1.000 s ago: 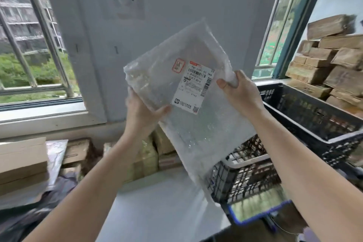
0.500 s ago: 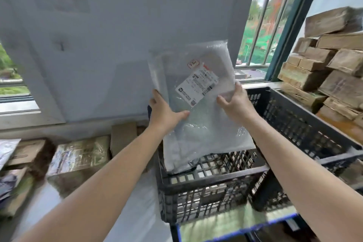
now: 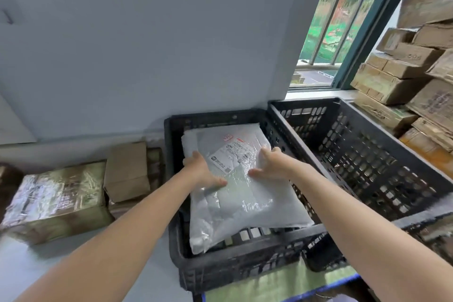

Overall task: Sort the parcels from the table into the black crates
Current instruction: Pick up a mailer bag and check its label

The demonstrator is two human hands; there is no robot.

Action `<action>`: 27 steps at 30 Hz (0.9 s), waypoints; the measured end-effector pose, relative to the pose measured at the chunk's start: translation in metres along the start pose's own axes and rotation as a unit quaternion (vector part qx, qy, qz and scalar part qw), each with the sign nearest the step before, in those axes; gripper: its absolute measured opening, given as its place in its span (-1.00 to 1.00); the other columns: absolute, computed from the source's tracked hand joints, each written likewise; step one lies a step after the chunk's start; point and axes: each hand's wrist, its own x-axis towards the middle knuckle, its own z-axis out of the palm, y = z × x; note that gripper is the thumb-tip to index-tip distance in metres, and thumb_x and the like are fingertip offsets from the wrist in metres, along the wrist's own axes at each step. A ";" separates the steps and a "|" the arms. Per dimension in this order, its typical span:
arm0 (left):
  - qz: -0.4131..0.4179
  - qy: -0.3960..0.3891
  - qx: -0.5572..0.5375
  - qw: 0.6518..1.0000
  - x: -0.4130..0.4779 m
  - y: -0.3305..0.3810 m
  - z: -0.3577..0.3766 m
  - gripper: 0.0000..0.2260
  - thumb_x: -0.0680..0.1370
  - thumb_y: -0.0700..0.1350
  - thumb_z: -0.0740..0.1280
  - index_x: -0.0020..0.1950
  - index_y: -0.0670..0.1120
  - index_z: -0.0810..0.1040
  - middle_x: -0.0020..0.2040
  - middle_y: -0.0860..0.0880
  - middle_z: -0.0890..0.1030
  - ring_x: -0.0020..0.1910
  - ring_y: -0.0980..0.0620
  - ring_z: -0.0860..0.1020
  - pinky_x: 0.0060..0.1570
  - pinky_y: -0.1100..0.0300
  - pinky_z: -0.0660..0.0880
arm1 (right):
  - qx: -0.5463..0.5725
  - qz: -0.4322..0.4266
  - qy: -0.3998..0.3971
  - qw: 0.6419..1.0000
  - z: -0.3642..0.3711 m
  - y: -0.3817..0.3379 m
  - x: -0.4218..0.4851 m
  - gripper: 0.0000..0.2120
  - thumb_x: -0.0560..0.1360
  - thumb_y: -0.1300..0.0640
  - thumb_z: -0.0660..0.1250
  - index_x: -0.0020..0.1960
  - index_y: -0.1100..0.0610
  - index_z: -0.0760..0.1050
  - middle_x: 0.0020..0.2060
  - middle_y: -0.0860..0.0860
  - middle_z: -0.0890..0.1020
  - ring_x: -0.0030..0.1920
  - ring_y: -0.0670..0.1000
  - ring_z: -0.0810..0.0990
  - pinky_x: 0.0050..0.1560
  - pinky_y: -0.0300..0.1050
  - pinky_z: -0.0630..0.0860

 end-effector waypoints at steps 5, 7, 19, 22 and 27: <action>-0.038 -0.025 0.033 0.998 0.038 -0.009 0.017 0.24 0.31 0.26 0.56 0.58 -0.16 -0.27 0.58 -0.27 -0.04 0.51 -0.21 0.24 0.39 0.01 0.31 | -0.003 0.014 -0.072 0.997 0.038 0.003 0.053 -0.09 0.44 -0.42 0.24 0.52 0.18 0.14 0.41 0.25 0.29 0.31 0.22 0.43 0.19 0.10 0.43; -0.057 -0.038 0.034 0.997 0.049 -0.014 0.026 0.24 0.34 0.23 0.56 0.58 -0.15 -0.32 0.59 -0.27 -0.10 0.53 -0.23 0.20 0.42 -0.02 0.27 | 0.005 0.011 -0.098 0.995 0.053 0.006 0.069 -0.10 0.42 -0.43 0.26 0.50 0.14 0.16 0.39 0.22 0.30 0.29 0.22 0.45 0.12 0.08 0.43; -0.100 -0.028 0.171 0.980 0.087 -0.024 0.093 0.26 0.29 0.16 0.60 0.59 -0.10 -0.30 0.57 -0.20 -0.33 0.57 -0.29 -0.13 0.48 -0.22 0.17 | -0.055 -0.078 -0.121 0.988 0.111 0.017 0.120 -0.11 0.37 -0.43 0.35 0.52 -0.02 0.13 0.44 0.23 0.29 0.33 0.24 0.43 0.26 0.22 0.48; -0.024 -0.024 0.209 0.977 0.100 -0.023 0.102 0.24 0.23 0.34 0.52 0.59 0.05 -0.28 0.58 -0.11 -0.34 0.56 -0.27 -0.24 0.46 -0.31 0.06 | -0.026 -0.167 -0.070 0.983 0.115 0.018 0.131 0.09 0.30 -0.47 0.37 0.59 -0.17 -0.18 0.60 0.10 -0.06 0.58 0.23 -0.08 0.41 0.45 0.20; -0.032 -0.048 0.194 0.979 0.116 -0.047 0.119 0.29 0.18 0.45 0.46 0.55 0.12 -0.38 0.58 -0.09 -0.37 0.55 -0.24 -0.33 0.47 -0.31 -0.11 | -0.011 -0.218 -0.121 0.968 0.136 0.015 0.144 0.16 0.32 -0.50 0.32 0.58 -0.14 -0.37 0.58 0.00 -0.31 0.56 0.15 -0.34 0.46 0.40 -0.05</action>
